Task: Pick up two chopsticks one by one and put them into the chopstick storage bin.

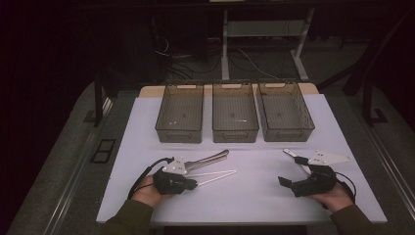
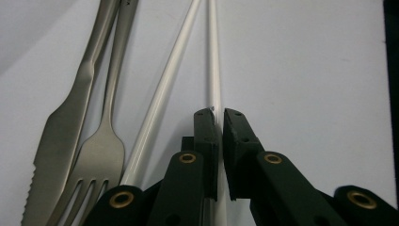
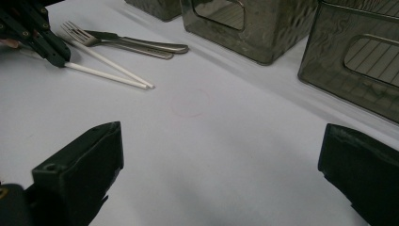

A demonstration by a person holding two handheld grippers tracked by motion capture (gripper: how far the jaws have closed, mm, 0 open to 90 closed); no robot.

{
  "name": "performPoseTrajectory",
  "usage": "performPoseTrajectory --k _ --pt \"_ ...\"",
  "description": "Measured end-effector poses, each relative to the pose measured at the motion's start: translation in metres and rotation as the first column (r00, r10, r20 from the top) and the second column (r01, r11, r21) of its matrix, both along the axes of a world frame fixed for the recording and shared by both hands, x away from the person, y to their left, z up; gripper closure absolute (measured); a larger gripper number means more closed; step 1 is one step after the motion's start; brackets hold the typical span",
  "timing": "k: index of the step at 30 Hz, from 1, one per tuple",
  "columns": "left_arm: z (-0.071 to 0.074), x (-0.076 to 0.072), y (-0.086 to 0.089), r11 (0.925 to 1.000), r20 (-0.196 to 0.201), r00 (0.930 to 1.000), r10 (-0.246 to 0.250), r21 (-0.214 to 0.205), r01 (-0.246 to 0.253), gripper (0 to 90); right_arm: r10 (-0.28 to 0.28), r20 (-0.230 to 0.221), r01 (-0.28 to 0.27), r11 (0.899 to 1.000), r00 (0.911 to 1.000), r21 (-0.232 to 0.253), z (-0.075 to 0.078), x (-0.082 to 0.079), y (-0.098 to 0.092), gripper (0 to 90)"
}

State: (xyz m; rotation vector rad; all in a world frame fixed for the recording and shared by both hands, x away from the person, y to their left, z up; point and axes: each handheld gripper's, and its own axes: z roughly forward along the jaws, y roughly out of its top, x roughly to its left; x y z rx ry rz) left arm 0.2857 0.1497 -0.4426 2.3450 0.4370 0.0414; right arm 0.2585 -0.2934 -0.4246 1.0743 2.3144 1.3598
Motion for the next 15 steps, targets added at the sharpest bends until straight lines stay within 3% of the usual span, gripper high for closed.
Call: performPoseTrajectory --k 3,15 --pt "0.005 0.000 0.002 0.9991 -0.008 0.9998 0.016 -0.040 -0.016 84.2 -0.003 0.000 0.003 1.000 1.0000 0.001 0.000 0.000 0.000 0.6" --pt "0.024 0.005 0.001 0.9932 0.016 0.9957 0.091 -0.073 -0.090 84.1 0.001 0.002 -0.001 1.000 1.0000 0.000 0.000 0.001 0.000 0.6"
